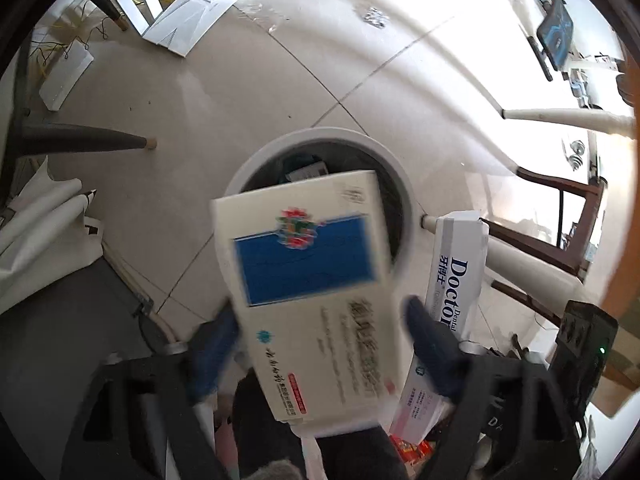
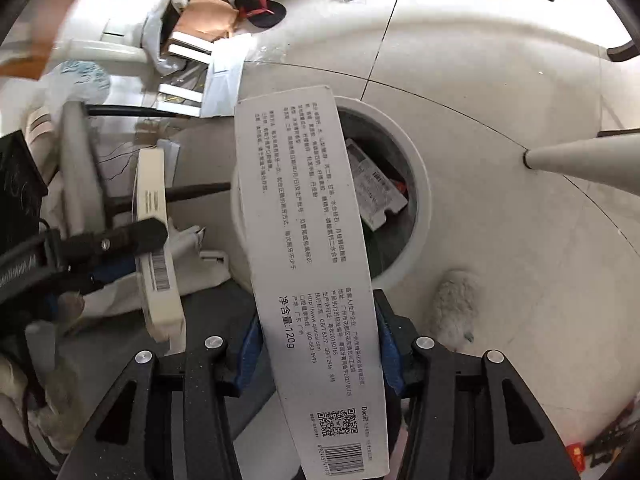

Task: Collect trash
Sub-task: 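Carry both boxes over the white bin and open both tools to drop them, then bring both tools back over the table toward the foil pack and bag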

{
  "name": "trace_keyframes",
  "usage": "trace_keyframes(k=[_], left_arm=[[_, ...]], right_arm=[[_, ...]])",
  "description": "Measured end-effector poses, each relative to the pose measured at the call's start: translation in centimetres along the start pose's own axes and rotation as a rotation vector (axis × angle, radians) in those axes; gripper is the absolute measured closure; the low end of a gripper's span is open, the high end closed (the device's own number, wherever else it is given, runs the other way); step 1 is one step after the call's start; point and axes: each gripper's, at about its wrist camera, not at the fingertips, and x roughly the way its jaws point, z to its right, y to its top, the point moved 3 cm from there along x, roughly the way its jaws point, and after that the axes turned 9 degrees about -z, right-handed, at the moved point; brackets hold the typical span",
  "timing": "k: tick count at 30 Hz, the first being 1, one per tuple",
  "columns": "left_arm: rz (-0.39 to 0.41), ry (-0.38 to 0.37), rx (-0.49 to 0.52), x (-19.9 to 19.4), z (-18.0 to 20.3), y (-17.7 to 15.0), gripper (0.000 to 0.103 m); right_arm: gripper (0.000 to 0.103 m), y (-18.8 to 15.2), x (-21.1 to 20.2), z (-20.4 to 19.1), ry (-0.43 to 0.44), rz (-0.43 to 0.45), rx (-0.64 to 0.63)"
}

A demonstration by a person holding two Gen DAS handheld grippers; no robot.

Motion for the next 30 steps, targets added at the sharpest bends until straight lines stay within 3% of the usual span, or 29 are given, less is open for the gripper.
trace_keyframes(k=[2,3,4,9,12,16,30], left_arm=[[0.028,0.028,-0.011,0.4,-0.6,0.5,0.000],[0.041,0.047,-0.013,0.5,-0.9,0.5,0.000],[0.066,0.086,-0.010,0.5,-1.2,0.6,0.000],[0.185,0.260,0.039,-0.3,-1.5,-0.5,0.000],[0.219,0.319,0.054,-0.6,-2.2,-1.7,0.000],[0.211,0.364,0.052,-1.1,-2.4,-3.3,0.000],[0.226,0.407,0.043,-9.1,-0.3,-11.5,0.000]], right_arm=[[0.034,1.4,0.9,0.6,-0.007,0.005,0.003],[0.018,2.0,1.1,0.8,-0.018,0.020,-0.002],[0.012,2.2,1.5,1.0,-0.023,0.039,-0.011],[0.000,2.8,2.2,1.8,-0.164,0.074,-0.010],[0.000,2.3,1.9,1.9,-0.244,0.097,-0.005],[0.000,1.0,0.5,1.4,-0.286,0.108,-0.002],[0.000,-6.1,-10.1,-4.4,-0.282,0.165,-0.046]])
